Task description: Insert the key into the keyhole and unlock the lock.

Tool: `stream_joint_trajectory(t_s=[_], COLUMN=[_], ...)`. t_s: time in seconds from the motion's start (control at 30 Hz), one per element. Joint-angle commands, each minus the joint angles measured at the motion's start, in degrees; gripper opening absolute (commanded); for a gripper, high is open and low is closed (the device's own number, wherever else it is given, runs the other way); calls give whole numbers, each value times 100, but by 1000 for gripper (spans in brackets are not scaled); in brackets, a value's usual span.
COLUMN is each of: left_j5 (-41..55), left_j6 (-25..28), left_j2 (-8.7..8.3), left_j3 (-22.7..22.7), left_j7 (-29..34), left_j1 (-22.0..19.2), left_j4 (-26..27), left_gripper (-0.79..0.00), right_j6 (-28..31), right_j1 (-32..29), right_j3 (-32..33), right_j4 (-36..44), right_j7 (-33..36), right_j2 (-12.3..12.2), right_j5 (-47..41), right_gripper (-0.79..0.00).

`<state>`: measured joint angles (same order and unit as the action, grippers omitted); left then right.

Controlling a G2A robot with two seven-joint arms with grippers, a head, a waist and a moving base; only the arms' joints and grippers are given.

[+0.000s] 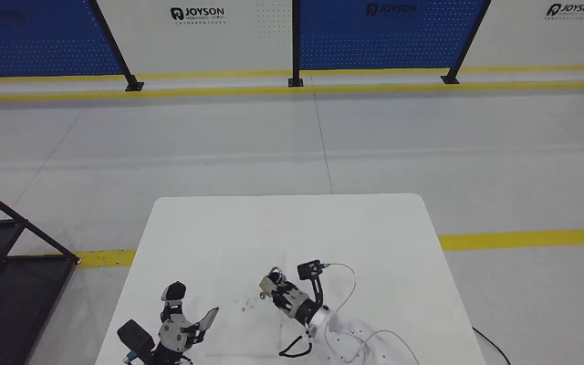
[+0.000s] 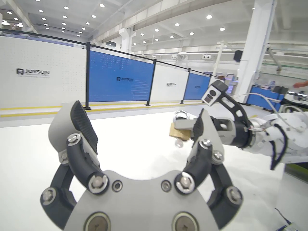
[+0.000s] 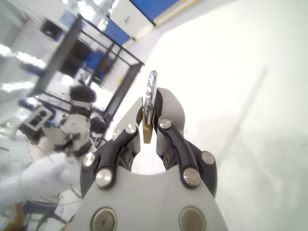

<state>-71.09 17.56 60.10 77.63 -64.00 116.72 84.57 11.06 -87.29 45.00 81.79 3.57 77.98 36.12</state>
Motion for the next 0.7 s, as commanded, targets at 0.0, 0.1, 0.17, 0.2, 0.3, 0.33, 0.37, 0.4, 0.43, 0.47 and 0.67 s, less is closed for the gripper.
stream_joint_trajectory(t_s=[0.0,0.1,0.17,0.2,0.3,0.33,0.37,0.4,0.43,0.47,0.67], left_j5=[79,117,164,172,196,196,196,196,196,196,196], left_j6=[-17,-235,-228,-227,-223,-223,-223,-223,-223,-223,-223], left_j2=[-3,5,17,22,33,33,33,33,33,33,33], left_j3=[88,197,193,191,173,173,173,173,173,173,173], left_j7=[-6,10,48,68,106,106,106,106,106,106,106], left_j1=[84,123,112,89,55,55,55,55,55,55,55], left_j4=[33,15,7,-13,-47,-47,-47,-47,-47,-47,-47], left_gripper=[0,0,0,0,0,0,0,0,0,0,0], right_j6=[-285,-442,-506,-526,-589,-607,-628,-638,-652,-667,-762], right_j1=[169,347,423,447,502,516,529,539,550,551,438], right_j3=[-217,-436,-517,-543,-568,-580,-600,-619,-635,-645,-654], right_j4=[-176,-360,-442,-474,-569,-597,-630,-648,-657,-659,-492], right_j7=[251,488,529,531,476,480,509,546,578,590,517], right_j2=[65,146,185,201,236,244,249,253,255,257,218], right_j5=[111,129,134,114,74,82,120,150,194,226,603], right_gripper=[-785,-785,-785,-785,-416,-175,0,0,0,0,0])
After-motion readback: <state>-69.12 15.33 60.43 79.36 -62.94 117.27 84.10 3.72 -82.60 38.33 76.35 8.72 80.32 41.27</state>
